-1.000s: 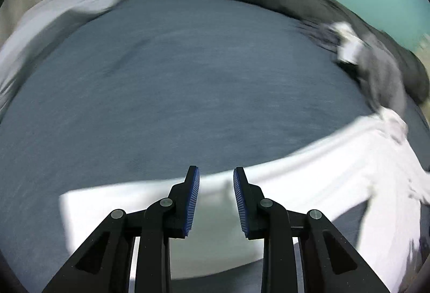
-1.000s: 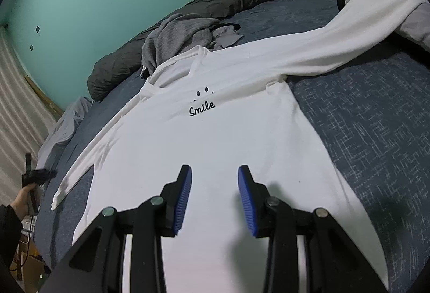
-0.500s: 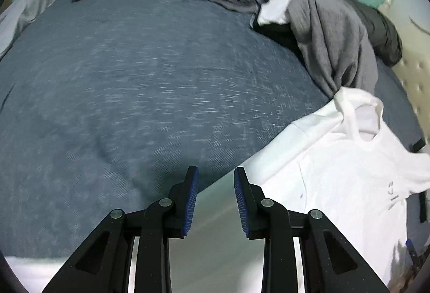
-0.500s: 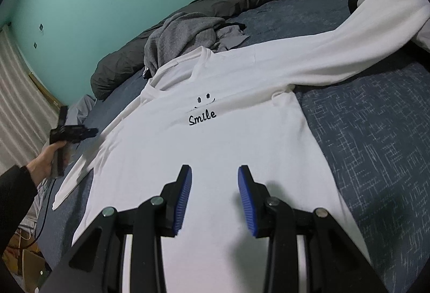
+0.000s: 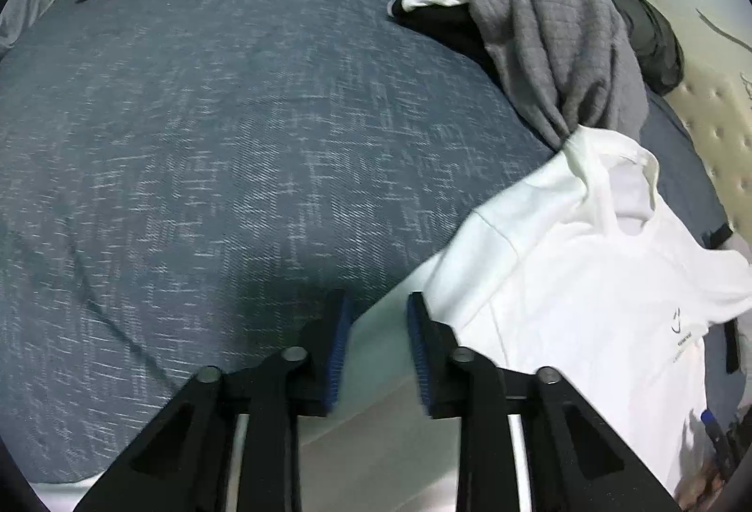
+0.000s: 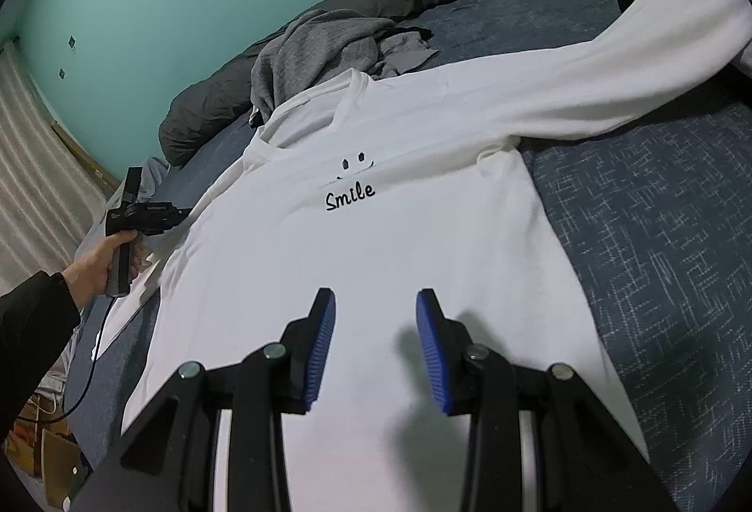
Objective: Fold clothes
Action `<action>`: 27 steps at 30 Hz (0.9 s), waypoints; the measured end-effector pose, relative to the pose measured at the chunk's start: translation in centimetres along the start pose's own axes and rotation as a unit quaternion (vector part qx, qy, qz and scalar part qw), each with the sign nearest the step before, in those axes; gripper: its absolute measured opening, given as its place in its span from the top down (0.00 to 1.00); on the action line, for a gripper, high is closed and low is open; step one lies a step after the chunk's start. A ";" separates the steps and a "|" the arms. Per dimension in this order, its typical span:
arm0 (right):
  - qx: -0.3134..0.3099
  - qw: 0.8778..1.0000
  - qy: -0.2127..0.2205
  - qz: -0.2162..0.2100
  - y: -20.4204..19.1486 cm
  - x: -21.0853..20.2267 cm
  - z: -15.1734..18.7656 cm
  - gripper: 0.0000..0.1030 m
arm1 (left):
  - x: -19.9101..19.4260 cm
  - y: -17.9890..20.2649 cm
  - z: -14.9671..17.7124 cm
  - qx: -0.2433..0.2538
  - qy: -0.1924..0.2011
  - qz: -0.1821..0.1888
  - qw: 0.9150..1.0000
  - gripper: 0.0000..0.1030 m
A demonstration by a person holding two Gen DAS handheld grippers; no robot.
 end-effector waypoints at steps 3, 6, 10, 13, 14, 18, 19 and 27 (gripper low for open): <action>0.002 1.000 -0.002 0.000 0.1 0.1 0.1 0.65 | 0.1 0.7 0.3 0.011 0.001 0.000 1.000 0.99; 0.006 1.000 -0.002 0.000 0.2 0.1 0.0 0.65 | 0.1 1.0 0.3 0.012 0.004 -0.002 1.000 0.99; 0.008 1.000 0.000 -0.001 0.3 0.0 -0.1 0.65 | -0.4 0.8 -0.3 0.012 0.017 -0.016 1.000 0.99; 0.008 1.000 -0.001 -0.002 0.3 0.1 -0.1 0.65 | -0.8 0.2 -1.2 0.004 0.032 -0.034 0.999 0.99; 0.008 1.000 -0.002 -0.002 0.3 0.1 -0.1 0.65 | -1.0 0.0 -1.5 0.001 0.037 -0.041 0.998 0.99; 0.006 1.000 -0.001 -0.004 0.2 0.0 -0.1 0.65 | -1.1 -0.7 -2.9 -0.010 0.053 -0.070 0.996 0.99; 0.006 1.000 -0.001 -0.004 0.2 0.0 -0.1 0.65 | -0.8 -0.8 -3.2 -0.012 0.053 -0.078 0.995 0.99; 0.003 1.000 -0.004 -0.005 0.2 -0.1 -0.1 0.65 | 1.7 -1.3 -3.9 -0.016 0.038 -0.115 0.992 0.99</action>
Point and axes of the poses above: each gripper's, at about its wrist camera, not at the fingertips, and x roughly the way its jaws point, y to its right, z to its underside, the point moved 10 cm from there along x, roughly the way its jaws point, and after that the axes turned 15 degrees about -z, right-handed, at the moved point
